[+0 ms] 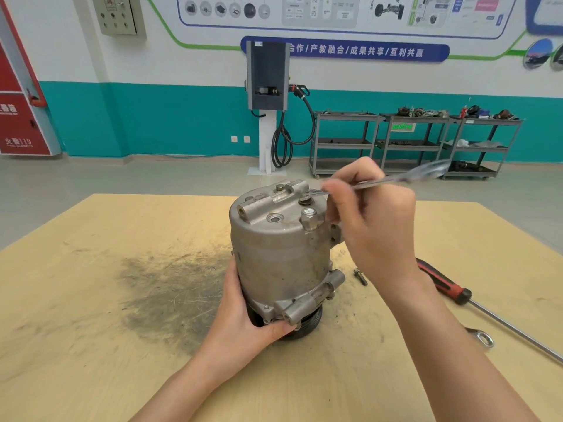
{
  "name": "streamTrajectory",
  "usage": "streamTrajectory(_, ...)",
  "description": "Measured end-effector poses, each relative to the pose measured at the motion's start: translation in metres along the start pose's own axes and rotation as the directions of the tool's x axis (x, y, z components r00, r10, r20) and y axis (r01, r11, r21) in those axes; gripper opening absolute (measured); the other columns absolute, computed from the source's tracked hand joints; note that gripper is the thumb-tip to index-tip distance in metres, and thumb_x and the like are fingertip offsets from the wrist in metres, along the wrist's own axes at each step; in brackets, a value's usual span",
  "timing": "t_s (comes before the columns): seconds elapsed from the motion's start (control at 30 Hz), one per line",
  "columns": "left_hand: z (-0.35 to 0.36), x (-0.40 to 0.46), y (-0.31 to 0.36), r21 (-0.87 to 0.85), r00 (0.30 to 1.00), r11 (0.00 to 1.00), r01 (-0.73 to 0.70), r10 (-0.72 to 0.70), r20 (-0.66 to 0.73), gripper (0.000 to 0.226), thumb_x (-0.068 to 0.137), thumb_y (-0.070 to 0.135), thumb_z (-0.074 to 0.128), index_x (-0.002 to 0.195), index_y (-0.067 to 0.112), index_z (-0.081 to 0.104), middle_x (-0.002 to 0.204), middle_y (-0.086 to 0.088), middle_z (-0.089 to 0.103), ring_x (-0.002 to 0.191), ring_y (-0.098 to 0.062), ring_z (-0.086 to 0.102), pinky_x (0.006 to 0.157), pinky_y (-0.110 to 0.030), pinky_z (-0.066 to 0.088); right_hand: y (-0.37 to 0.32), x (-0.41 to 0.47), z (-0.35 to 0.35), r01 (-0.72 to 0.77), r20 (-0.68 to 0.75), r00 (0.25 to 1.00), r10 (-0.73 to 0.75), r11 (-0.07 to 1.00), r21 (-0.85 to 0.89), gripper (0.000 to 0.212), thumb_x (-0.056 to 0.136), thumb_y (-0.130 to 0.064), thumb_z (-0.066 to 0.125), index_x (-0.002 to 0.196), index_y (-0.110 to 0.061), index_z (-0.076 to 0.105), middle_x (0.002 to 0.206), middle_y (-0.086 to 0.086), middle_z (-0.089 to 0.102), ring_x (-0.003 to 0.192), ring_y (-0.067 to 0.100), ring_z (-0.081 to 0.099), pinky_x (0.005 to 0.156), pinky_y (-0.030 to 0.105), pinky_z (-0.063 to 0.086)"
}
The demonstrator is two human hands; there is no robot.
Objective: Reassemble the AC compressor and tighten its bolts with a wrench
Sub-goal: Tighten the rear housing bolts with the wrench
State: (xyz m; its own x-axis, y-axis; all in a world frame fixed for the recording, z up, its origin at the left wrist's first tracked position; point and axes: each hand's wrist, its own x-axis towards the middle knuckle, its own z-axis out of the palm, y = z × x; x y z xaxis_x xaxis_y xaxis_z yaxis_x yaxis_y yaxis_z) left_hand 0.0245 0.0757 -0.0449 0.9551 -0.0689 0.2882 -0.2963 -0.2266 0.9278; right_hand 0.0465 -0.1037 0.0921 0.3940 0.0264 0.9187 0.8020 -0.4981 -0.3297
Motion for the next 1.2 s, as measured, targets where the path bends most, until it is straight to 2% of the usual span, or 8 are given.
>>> streamTrajectory(0.17,0.001,0.001,0.0,0.006,1.0,1.0,-0.006,0.006,-0.014,0.111,0.049,0.059,0.086,0.128,0.073,0.009,0.13,0.046,0.037,0.124,0.019,0.04,0.087,0.003,0.036,-0.009,-0.003,0.005,0.237,0.025,0.971,-0.238,0.943,-0.235,0.044,0.097,-0.039,0.049,0.079,-0.003,0.067,0.064,0.0,0.064,0.051,0.013,0.056,0.04,0.035,0.044)
streamTrajectory(0.33,0.002,0.0,0.0,-0.017,1.0,1.0,-0.008,0.008,-0.01,0.109,0.05,0.052,0.087,0.131,0.065,0.014,0.127,0.043,0.041,0.122,0.018,0.042,0.088,0.003,0.037,-0.009,0.006,-0.006,-0.071,-0.067,0.995,0.079,0.991,0.113,0.03,0.1,-0.033,0.042,0.084,-0.012,0.057,0.059,-0.004,0.057,0.049,0.012,0.056,0.048,0.029,0.045)
streamTrajectory(0.47,0.002,0.0,0.001,-0.018,1.0,1.0,0.0,0.0,-0.011,0.107,0.049,0.051,0.086,0.128,0.064,0.014,0.124,0.046,0.041,0.12,0.02,0.042,0.087,0.003,0.037,0.001,0.011,-0.011,-0.403,0.095,0.91,0.404,0.803,0.439,0.033,0.106,-0.028,0.035,0.082,-0.014,0.054,0.058,0.001,0.058,0.054,0.011,0.056,0.048,0.013,0.038)
streamTrajectory(0.63,0.001,0.0,0.001,-0.029,1.0,1.0,0.006,-0.006,-0.008,0.108,0.049,0.05,0.086,0.13,0.062,0.015,0.124,0.045,0.042,0.12,0.02,0.043,0.087,0.002,0.037,0.011,0.009,-0.007,-0.545,0.219,0.832,0.51,0.674,0.499,0.035,0.105,-0.033,0.035,0.08,-0.018,0.055,0.057,-0.001,0.06,0.056,0.014,0.059,0.041,0.018,0.036)
streamTrajectory(0.83,0.001,0.0,0.0,-0.022,1.0,1.0,-0.003,0.003,-0.005,0.116,0.05,0.054,0.086,0.14,0.055,0.013,0.129,0.043,0.041,0.123,0.017,0.043,0.092,-0.004,0.04,0.009,0.006,-0.005,-0.482,0.16,0.87,0.466,0.736,0.475,0.033,0.104,-0.032,0.039,0.079,-0.018,0.054,0.055,0.0,0.059,0.052,0.014,0.058,0.044,0.016,0.039)
streamTrajectory(0.97,0.001,0.0,0.001,-0.005,1.0,1.0,-0.001,0.001,-0.017,0.106,0.051,0.053,0.086,0.125,0.07,0.012,0.125,0.046,0.04,0.121,0.02,0.042,0.086,0.004,0.036,-0.001,0.002,-0.001,-0.177,0.031,0.984,0.174,0.978,0.112,0.028,0.097,-0.039,0.047,0.08,-0.018,0.054,0.055,-0.005,0.058,0.048,0.012,0.057,0.048,0.029,0.043)
streamTrajectory(1.07,0.002,0.0,0.002,0.0,1.0,1.0,-0.008,0.008,-0.023,0.105,0.051,0.053,0.086,0.126,0.069,0.013,0.124,0.046,0.042,0.121,0.019,0.043,0.087,0.002,0.038,-0.008,-0.001,0.003,0.108,0.032,0.994,-0.104,0.977,-0.183,0.036,0.094,-0.039,0.051,0.08,-0.007,0.061,0.056,-0.005,0.057,0.043,0.014,0.05,0.039,0.032,0.04)
streamTrajectory(1.2,0.001,0.0,0.0,-0.015,1.0,1.0,-0.013,0.013,-0.009,0.114,0.051,0.053,0.086,0.139,0.057,0.014,0.129,0.041,0.042,0.123,0.016,0.044,0.092,-0.003,0.041,-0.01,0.001,0.002,0.03,-0.012,0.999,-0.03,0.999,-0.014,0.03,0.096,-0.034,0.047,0.083,-0.011,0.059,0.056,-0.01,0.056,0.045,0.007,0.052,0.044,0.026,0.042)
